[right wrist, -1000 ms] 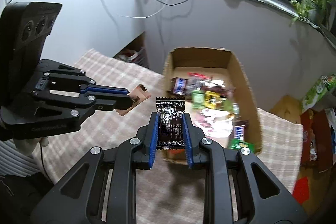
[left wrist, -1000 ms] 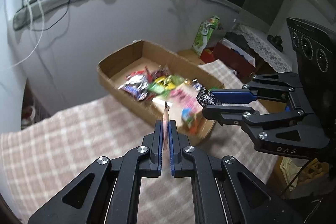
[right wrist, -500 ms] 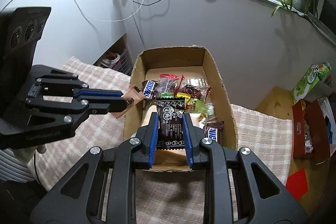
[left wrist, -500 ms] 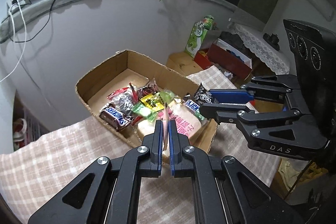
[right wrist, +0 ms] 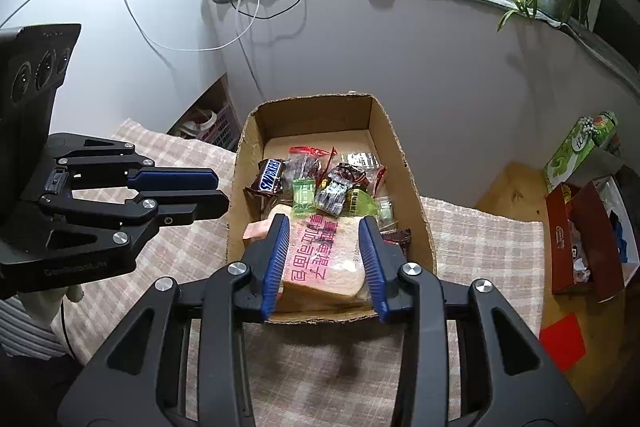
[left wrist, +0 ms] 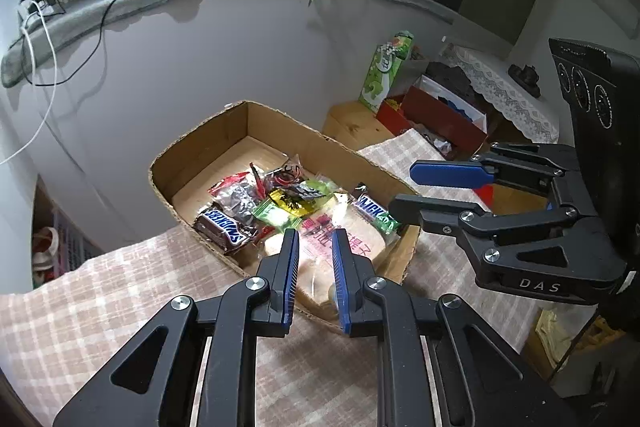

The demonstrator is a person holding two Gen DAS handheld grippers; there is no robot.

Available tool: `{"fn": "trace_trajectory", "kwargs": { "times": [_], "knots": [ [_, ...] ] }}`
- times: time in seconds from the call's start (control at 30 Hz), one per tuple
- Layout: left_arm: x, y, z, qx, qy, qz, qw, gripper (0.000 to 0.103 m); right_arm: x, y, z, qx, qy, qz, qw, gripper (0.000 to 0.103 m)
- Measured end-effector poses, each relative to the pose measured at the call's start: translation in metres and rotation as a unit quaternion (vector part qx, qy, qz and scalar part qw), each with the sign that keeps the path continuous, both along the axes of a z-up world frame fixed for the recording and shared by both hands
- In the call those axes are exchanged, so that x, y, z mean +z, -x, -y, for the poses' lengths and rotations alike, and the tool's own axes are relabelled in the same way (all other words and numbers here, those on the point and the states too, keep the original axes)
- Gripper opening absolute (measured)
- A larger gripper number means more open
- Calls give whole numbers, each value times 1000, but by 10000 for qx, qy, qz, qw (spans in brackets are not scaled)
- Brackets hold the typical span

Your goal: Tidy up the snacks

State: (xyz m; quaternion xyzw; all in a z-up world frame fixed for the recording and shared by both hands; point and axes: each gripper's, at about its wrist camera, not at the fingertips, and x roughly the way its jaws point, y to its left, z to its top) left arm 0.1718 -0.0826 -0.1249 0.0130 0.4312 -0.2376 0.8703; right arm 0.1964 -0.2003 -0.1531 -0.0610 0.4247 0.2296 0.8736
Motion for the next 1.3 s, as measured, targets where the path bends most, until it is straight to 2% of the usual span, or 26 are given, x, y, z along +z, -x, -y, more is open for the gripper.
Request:
{"fn": "trace_trajectory", "kwargs": {
  "times": [0.13,0.2,0.27,0.3,0.43,0.47,0.53,0.7,0.93,1.3],
  "knots": [
    [6,6,-1,43,-18,69,10000,16,5,6,3,-85,-36,25,10000,38],
    [10,10,-2,81,-21,109,9999,20,8,9,5,-156,-59,43,9999,39],
    [14,13,-2,143,-47,164,9998,35,11,13,8,-249,-116,78,9996,51],
    [15,15,-2,180,-59,192,9996,39,14,16,9,-311,-143,110,9994,59],
    [23,25,-2,333,-163,315,9988,48,21,28,15,-541,-196,164,9982,64],
    [24,27,-3,400,-195,326,9985,57,22,31,17,-600,-204,166,9979,65],
    [27,32,-5,564,-234,328,9976,67,24,36,20,-751,-190,197,9968,74],
    [32,45,-5,852,-294,344,9953,68,31,48,29,-1107,-217,270,9933,82],
    [40,60,-7,1140,-201,381,9926,68,36,59,36,-1334,-210,283,9904,82],
    [48,70,-7,1213,-281,435,9913,69,41,70,39,-1408,-204,310,9893,82]
  ]
}}
